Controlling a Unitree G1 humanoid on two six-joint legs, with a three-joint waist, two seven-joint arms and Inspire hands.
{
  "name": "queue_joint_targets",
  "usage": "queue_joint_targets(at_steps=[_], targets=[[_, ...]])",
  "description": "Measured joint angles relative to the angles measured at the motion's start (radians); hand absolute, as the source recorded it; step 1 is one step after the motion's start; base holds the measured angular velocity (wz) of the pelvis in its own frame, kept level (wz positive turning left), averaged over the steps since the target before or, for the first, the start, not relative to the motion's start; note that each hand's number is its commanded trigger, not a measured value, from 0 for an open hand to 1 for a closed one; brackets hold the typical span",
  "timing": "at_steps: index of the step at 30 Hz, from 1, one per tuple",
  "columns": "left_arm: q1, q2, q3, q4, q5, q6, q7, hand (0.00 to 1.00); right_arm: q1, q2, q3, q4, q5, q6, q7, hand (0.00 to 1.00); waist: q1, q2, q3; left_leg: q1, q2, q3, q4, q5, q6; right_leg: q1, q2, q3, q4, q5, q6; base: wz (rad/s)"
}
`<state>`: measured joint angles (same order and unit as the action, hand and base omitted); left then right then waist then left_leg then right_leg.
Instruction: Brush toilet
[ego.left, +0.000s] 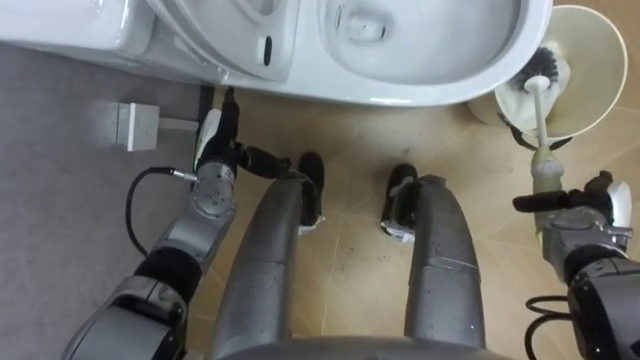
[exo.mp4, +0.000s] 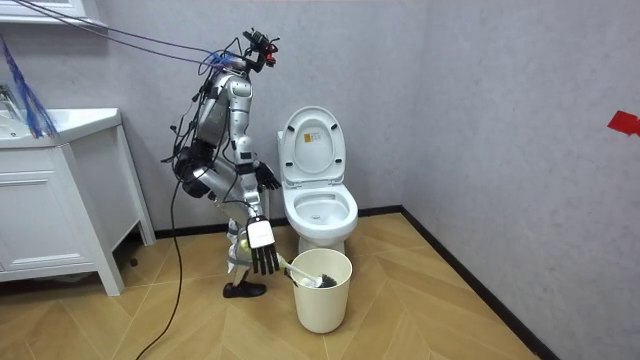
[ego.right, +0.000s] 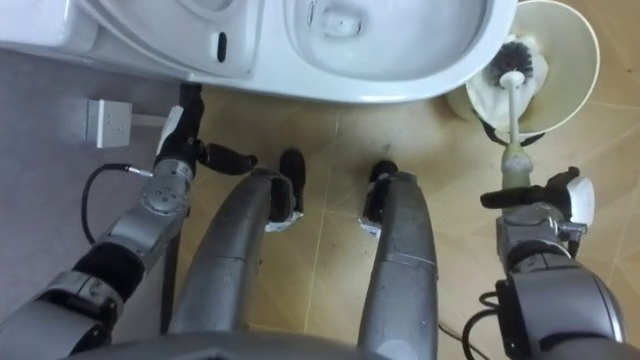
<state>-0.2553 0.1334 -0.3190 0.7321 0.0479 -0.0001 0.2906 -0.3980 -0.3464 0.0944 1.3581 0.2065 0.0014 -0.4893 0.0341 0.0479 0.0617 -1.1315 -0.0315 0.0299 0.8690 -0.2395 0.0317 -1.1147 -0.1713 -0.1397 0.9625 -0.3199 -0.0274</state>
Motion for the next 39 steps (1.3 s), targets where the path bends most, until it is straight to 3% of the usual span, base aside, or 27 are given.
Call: queue_joint_targets(at_steps=[9,19,20,21,23,31,39], targets=[[0.002,0.003,-0.003,-0.014,-0.018,-0.001,0.002,0.0,-0.001,-0.003,0.008,0.002,0.067,-0.001,0.0,0.0,0.0,0.013,-0.0082,-0.028,0.003,0.001,0.016,0.0,-0.002,-0.026,-0.002,-0.003,0.017,-0.003,-0.005,0.0],[-0.007,0.018,-0.044,-0.041,-0.06,0.0,0.01,0.0,-0.005,-0.003,0.086,0.003,0.18,0.002,0.047,0.02,0.006,0.026,-0.0087,-0.067,0.002,0.002,0.05,-0.003,-0.001,-0.066,-0.006,0.0,0.052,-0.011,-0.006,0.0],[-0.008,0.019,-0.049,-0.046,-0.062,-0.001,0.011,0.0,-0.005,-0.004,0.094,0.003,0.191,0.001,0.057,0.42,0.009,0.026,-0.0087,-0.077,0.002,0.003,0.055,-0.004,-0.002,-0.079,-0.008,0.001,0.06,-0.012,-0.008,0.0],[-0.014,0.02,-0.056,-0.046,-0.068,-0.001,0.011,0.0,-0.004,-0.006,0.111,0.003,0.199,0.002,0.063,0.66,0.013,0.026,-0.0086,-0.089,0.002,0.004,0.065,-0.005,-0.002,-0.092,-0.009,0.002,0.071,-0.013,-0.01,0.0],[-0.02,0.02,-0.065,-0.046,-0.077,-0.001,0.01,0.0,-0.003,-0.007,0.125,0.003,0.206,0.002,0.075,1.0,0.018,0.026,-0.0085,-0.103,0.002,0.006,0.075,-0.01,-0.007,-0.108,-0.012,0.003,0.084,-0.017,-0.014,0.0],[-0.034,0.021,-0.112,-0.047,-0.092,-0.002,0.007,0.0,-0.001,-0.01,0.165,0.002,0.217,0.001,0.111,1.0,0.024,0.026,-0.0084,-0.12,0.005,0.007,0.088,-0.016,-0.016,-0.129,-0.013,0.003,0.104,-0.026,-0.024,0.0],[-0.031,0.025,-0.128,-0.047,-0.129,-0.007,0.009,0.0,0.007,-0.012,0.165,0.001,0.212,0.003,0.135,1.0,0.02,0.026,-0.0084,-0.12,0.004,0.008,0.091,-0.02,-0.01,-0.128,-0.018,0.0,0.105,-0.03,-0.024,0.0]])
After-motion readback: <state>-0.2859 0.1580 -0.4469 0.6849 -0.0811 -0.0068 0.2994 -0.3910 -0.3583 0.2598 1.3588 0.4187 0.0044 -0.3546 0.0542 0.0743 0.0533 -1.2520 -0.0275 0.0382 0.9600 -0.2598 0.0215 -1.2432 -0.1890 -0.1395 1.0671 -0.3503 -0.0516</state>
